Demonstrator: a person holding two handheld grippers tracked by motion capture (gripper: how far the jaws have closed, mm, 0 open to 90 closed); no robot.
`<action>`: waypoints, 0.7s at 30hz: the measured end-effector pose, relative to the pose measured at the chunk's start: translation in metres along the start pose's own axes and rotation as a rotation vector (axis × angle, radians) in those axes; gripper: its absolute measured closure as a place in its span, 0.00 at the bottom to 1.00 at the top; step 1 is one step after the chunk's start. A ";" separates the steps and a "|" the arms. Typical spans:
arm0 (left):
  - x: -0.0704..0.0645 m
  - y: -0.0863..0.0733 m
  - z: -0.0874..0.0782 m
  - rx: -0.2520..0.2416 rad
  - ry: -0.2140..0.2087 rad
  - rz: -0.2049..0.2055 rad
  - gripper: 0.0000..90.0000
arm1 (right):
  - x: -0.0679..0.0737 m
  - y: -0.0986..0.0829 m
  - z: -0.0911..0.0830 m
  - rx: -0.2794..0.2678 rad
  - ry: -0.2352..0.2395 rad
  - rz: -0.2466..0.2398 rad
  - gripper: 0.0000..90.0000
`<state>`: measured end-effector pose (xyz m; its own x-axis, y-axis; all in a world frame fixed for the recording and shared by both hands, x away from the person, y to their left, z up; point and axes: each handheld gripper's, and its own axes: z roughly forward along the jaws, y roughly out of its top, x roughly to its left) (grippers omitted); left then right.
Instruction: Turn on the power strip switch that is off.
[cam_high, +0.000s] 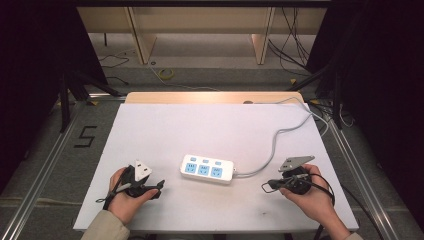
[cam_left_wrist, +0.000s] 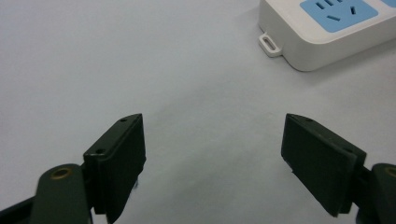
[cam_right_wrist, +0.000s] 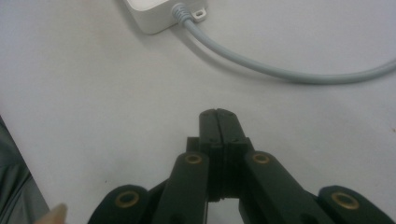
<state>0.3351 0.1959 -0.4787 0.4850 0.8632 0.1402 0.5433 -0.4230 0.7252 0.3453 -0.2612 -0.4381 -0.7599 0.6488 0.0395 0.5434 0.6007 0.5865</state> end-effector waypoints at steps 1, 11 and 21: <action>0.000 0.000 0.000 0.000 0.000 0.000 0.24 | 0.000 0.001 0.001 0.004 0.000 -0.001 1.00; 0.000 0.000 0.000 -0.002 -0.001 0.002 0.24 | 0.003 0.012 0.005 0.027 0.011 -0.021 1.00; -0.001 0.000 0.000 -0.001 -0.001 0.000 0.24 | 0.005 0.020 0.008 0.042 0.011 -0.034 1.00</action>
<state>0.3349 0.1954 -0.4788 0.4853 0.8632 0.1394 0.5425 -0.4223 0.7262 0.3553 -0.2420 -0.4322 -0.7818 0.6228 0.0292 0.5316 0.6414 0.5532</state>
